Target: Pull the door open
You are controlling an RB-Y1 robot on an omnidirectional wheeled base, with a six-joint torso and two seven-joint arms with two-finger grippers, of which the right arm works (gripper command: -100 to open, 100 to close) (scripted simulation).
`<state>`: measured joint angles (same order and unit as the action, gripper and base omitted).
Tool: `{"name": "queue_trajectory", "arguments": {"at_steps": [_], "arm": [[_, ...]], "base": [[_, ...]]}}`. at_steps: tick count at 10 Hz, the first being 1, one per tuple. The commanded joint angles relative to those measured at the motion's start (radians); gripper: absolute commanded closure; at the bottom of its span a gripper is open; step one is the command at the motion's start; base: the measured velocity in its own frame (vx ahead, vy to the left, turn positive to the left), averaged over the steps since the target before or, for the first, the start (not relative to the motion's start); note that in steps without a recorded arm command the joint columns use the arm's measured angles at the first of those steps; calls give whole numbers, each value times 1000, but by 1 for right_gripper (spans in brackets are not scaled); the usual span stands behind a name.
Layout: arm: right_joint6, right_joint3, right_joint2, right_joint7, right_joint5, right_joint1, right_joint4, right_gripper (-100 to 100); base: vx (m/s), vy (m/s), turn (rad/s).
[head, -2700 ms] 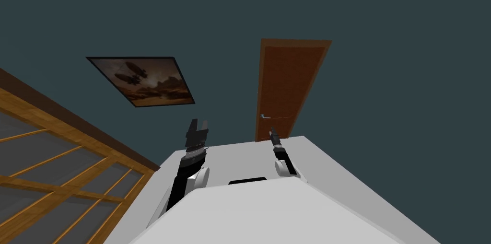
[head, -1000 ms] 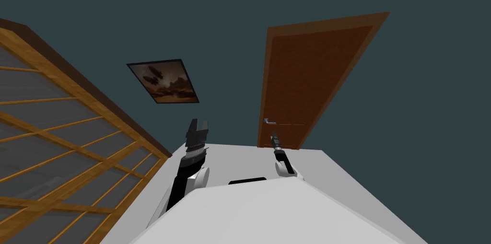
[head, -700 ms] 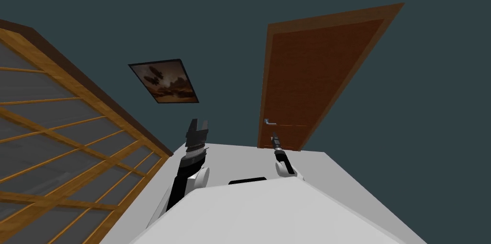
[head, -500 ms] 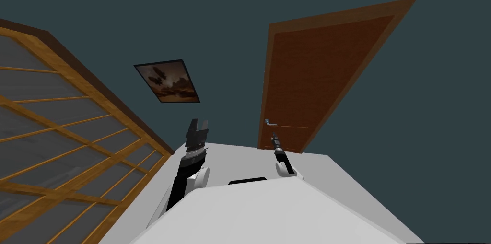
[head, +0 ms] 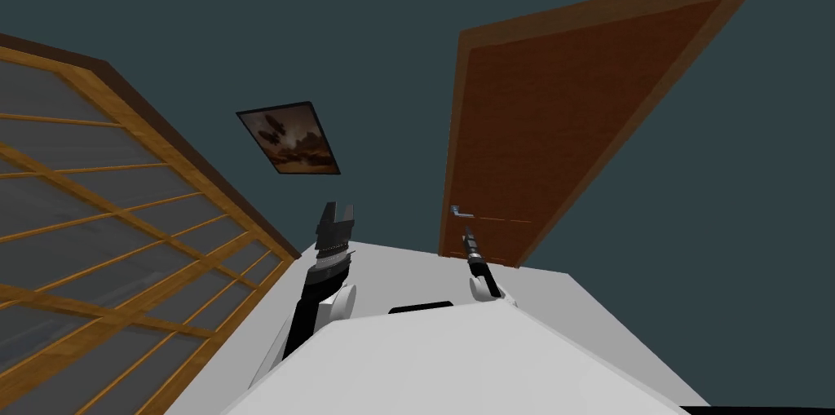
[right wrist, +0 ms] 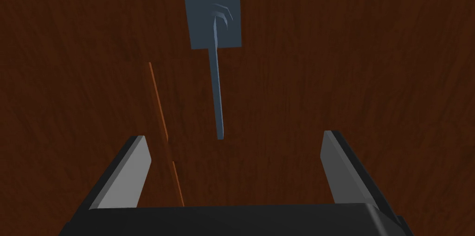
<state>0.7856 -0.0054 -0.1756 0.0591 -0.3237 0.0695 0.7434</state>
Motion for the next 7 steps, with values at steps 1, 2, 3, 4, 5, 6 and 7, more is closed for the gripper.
{"name": "queue_trajectory", "arguments": {"at_steps": [1, 2, 3, 4, 5, 6, 7], "arm": [[8, -2, -3, -1, -9, 15, -39, -100], [15, -3, -5, -2, -14, 26, -67, -100], [21, -4, -6, -3, -18, 34, -88, -100], [24, -5, -7, -4, -21, 39, -101, -100], [21, -5, -5, -2, -19, 38, -94, -100], [31, -11, -24, -21, -25, 29, -103, -100], [36, -15, -36, -33, -28, 22, -107, -100]], "base": [[54, -96, 108], [55, -89, 129], [53, -85, 76], [39, -72, 47], [15, -31, 11], [94, -5, 127], [186, 3, 138]]}}
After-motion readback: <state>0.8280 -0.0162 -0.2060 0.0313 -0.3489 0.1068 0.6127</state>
